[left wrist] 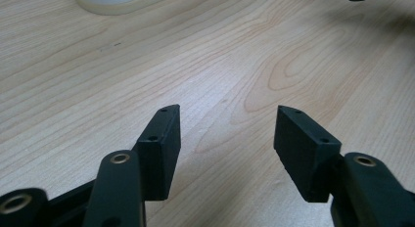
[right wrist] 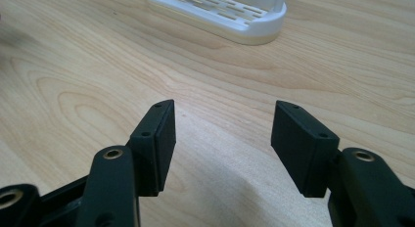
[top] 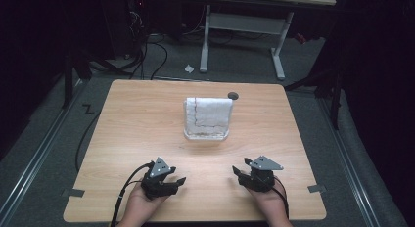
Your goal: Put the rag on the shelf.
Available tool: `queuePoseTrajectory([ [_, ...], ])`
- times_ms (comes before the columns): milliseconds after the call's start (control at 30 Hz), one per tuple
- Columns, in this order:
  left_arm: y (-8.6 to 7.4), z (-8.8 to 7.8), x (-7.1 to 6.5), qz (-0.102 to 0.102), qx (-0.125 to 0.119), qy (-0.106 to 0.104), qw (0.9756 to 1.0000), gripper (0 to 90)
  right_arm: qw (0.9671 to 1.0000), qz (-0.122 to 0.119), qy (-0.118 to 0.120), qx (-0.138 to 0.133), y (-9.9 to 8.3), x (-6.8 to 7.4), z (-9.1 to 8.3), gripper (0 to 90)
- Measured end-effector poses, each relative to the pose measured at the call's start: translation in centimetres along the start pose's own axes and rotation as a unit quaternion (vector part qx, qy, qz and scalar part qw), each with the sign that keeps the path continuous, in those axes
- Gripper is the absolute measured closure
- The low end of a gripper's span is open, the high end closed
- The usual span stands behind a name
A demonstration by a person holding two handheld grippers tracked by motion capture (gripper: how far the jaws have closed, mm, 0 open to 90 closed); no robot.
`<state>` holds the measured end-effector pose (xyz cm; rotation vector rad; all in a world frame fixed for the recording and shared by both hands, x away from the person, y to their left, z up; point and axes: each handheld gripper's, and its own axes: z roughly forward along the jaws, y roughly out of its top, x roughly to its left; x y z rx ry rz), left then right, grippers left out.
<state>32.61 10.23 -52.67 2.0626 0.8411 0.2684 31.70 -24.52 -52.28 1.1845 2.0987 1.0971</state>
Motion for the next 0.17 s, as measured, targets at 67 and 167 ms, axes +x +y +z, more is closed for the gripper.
queuePoseTrajectory([
  [67,-0.06,-0.1,0.04,-0.001,0.0,-0.001,1.0,42.3,1.0,-0.001,-0.003,0.0,-0.13,-0.17,-0.16,42.3],
  [167,-0.16,-0.42,0.03,-0.004,-0.006,0.006,1.0,40.4,1.0,-0.001,-0.004,-0.002,-0.33,-0.5,-0.48,42.2],
])
